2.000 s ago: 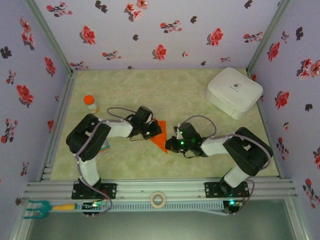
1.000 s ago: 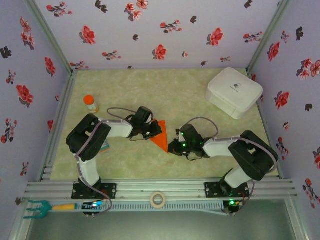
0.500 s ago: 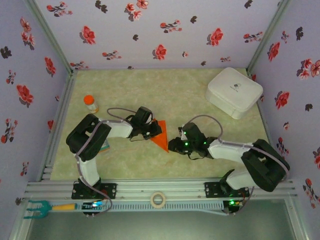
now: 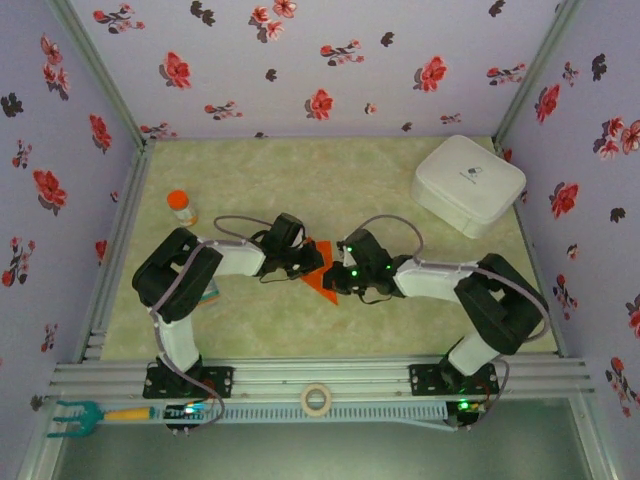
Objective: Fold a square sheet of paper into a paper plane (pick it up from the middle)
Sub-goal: Fourth fold the wing at the center of the table.
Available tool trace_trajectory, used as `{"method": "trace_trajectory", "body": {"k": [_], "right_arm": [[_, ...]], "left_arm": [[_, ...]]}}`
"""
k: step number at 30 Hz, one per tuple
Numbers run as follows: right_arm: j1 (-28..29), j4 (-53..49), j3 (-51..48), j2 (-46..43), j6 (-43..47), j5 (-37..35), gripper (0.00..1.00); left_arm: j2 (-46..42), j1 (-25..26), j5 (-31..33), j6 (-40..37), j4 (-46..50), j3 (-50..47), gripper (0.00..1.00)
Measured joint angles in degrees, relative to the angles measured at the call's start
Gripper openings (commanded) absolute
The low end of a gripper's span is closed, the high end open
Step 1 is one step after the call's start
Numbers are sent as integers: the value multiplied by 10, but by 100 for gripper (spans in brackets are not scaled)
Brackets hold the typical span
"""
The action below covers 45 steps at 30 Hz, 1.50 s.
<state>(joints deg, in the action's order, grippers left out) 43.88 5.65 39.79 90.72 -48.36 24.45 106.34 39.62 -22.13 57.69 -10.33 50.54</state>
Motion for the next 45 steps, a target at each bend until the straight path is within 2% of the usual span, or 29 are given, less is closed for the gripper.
{"method": "trace_trajectory", "body": {"k": [11, 14, 19, 25, 35, 45], "right_arm": [[1, -14, 21, 56, 8, -5, 4], [0, 20, -3, 57, 4, -2, 4], [0, 76, -39, 45, -4, 0, 5], [0, 88, -67, 23, -12, 0, 5], [0, 69, -125, -41, -12, 3, 5], [3, 13, -134, -78, -11, 1, 5]], "left_arm": [[0, 0, 0, 0, 0, 0, 2], [1, 0, -1, 0, -1, 0, 1], [2, 0, -6, 0, -2, 0, 1], [3, 2, -10, 0, -5, 0, 1], [5, 2, -12, 2, -11, -2, 0], [5, 2, -13, 3, -17, -5, 0]]}}
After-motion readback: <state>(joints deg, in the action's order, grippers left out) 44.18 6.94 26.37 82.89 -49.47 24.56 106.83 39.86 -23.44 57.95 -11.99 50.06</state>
